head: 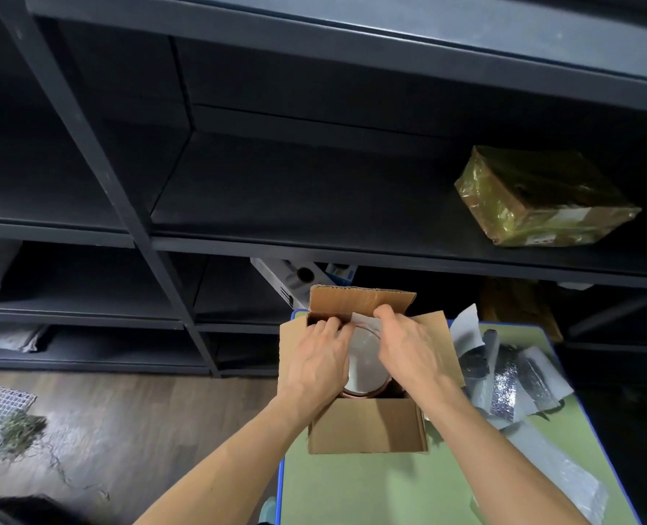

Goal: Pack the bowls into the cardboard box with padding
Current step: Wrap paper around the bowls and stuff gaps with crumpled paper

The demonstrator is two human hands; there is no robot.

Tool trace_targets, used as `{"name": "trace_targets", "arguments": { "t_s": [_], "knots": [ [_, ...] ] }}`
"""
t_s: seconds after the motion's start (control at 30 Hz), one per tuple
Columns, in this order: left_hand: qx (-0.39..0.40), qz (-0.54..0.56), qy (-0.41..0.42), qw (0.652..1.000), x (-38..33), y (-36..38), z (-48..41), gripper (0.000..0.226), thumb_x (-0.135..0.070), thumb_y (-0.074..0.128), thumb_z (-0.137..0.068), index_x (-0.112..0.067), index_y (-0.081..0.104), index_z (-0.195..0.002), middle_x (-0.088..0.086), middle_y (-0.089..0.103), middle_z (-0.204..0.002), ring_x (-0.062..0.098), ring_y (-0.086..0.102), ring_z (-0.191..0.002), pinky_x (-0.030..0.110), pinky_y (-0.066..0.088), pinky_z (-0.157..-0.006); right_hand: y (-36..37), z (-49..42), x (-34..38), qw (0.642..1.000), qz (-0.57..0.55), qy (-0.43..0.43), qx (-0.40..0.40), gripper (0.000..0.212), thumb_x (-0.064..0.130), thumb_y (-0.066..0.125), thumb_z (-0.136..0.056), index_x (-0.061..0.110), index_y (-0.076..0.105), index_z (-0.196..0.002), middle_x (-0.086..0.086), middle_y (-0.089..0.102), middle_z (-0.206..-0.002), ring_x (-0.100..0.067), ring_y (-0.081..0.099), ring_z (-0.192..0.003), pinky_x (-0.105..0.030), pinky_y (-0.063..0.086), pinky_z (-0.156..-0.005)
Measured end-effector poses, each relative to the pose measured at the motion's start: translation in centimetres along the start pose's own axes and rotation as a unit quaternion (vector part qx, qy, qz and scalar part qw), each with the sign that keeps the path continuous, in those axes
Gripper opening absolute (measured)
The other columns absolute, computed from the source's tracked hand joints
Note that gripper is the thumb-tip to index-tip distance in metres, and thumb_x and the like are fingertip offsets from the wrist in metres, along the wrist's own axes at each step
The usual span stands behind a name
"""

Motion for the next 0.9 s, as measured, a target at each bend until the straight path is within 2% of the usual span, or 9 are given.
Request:
{"name": "trace_targets", "arguments": {
  "t_s": [0.1,0.17,0.3,0.4,0.5,0.6,0.7,0.9],
  "knots": [
    [-0.006,-0.006,-0.001,1.0,-0.1,-0.1,-0.1,0.028,-0.018,0.056,-0.089,-0.025,0.061,-0.115,-0.005,0.062,-0.098,0.014,0.054,-0.08,0.03,0.049,-0.077,-1.2,1.4,-1.1,1.0,0.007,0.002,-0.031,0.025,0.006,0.059,-0.089,0.016,0.057,-0.111,0.0,0.067,-0.082,-0.021,0.063,-0.074,-0.029,0.04,-0.058],
    [-0.01,-0.011,0.0,1.0,-0.1,-0.2,-0.2,0.027,-0.018,0.056,-0.088,-0.024,0.061,-0.114,-0.005,0.062,-0.097,0.015,0.053,-0.08,0.03,0.047,-0.075,-1.4,2.3,-2.2,0.999,-0.02,0.023,-0.032,0.025,0.002,0.058,-0.087,0.016,0.06,-0.108,-0.002,0.067,-0.085,-0.025,0.061,-0.077,-0.032,0.038,-0.057],
    [-0.029,0.001,0.009,1.0,-0.2,-0.5,0.0,0.026,-0.018,0.056,-0.09,-0.024,0.064,-0.115,-0.004,0.061,-0.101,0.016,0.053,-0.087,0.03,0.048,-0.077,-0.9,3.5,-3.9,0.995,-0.084,0.05,-0.026,0.021,0.006,0.052,-0.091,0.02,0.059,-0.104,0.0,0.065,-0.087,-0.027,0.06,-0.081,-0.031,0.03,-0.06],
    [-0.038,0.02,0.006,0.999,-0.7,-0.7,0.5,0.026,-0.018,0.055,-0.092,-0.022,0.066,-0.116,-0.003,0.061,-0.108,0.018,0.052,-0.096,0.034,0.049,-0.085,-1.2,4.4,-4.7,0.988,-0.141,0.056,-0.035,0.019,0.009,0.052,-0.094,0.019,0.063,-0.106,0.0,0.067,-0.082,-0.026,0.061,-0.079,-0.035,0.041,-0.062],
    [-0.058,0.032,-0.001,0.998,-2.5,-0.6,1.8,0.022,-0.02,0.055,-0.091,-0.02,0.071,-0.108,-0.001,0.063,-0.11,0.022,0.054,-0.1,0.038,0.048,-0.087,-1.6,5.7,-5.5,0.979,-0.192,0.067,-0.027,0.018,0.01,0.053,-0.095,0.018,0.066,-0.105,0.0,0.069,-0.076,-0.024,0.062,-0.072,-0.04,0.052,-0.067],
    [-0.077,0.038,0.027,0.996,-5.1,-0.1,3.6,0.016,-0.02,0.055,-0.092,-0.02,0.07,-0.098,-0.003,0.061,-0.1,0.024,0.053,-0.094,0.038,0.044,-0.08,-1.6,7.3,-6.8,0.974,-0.216,0.063,-0.015,0.018,0.013,0.054,-0.095,0.021,0.069,-0.104,0.002,0.073,-0.084,-0.022,0.066,-0.079,-0.039,0.053,-0.073],
    [-0.07,0.071,0.053,0.994,-7.8,0.2,5.2,0.015,-0.022,0.052,-0.097,-0.02,0.068,-0.097,-0.004,0.057,-0.093,0.022,0.05,-0.085,0.038,0.043,-0.073,-1.6,9.3,-8.3,0.969,-0.242,0.046,-0.012,0.015,0.02,0.057,-0.097,0.027,0.07,-0.102,0.013,0.073,-0.096,-0.013,0.066,-0.087,-0.035,0.053,-0.076],
    [-0.03,0.11,0.138,0.984,-14.2,0.8,7.2,0.019,-0.022,0.051,-0.102,-0.015,0.064,-0.092,-0.001,0.053,-0.083,0.022,0.048,-0.076,0.037,0.043,-0.071,-0.8,13.6,-12.8,0.971,-0.235,0.028,0.016,0.009,0.025,0.059,-0.097,0.028,0.067,-0.095,0.015,0.063,-0.09,-0.009,0.057,-0.087,-0.031,0.049,-0.074]
  ]
}}
Point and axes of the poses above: each hand's wrist, its own z-axis away from the middle knuckle, its own y-axis out of the palm, x = y × z, the point moved 1 cm from there along -z, towards the middle knuckle
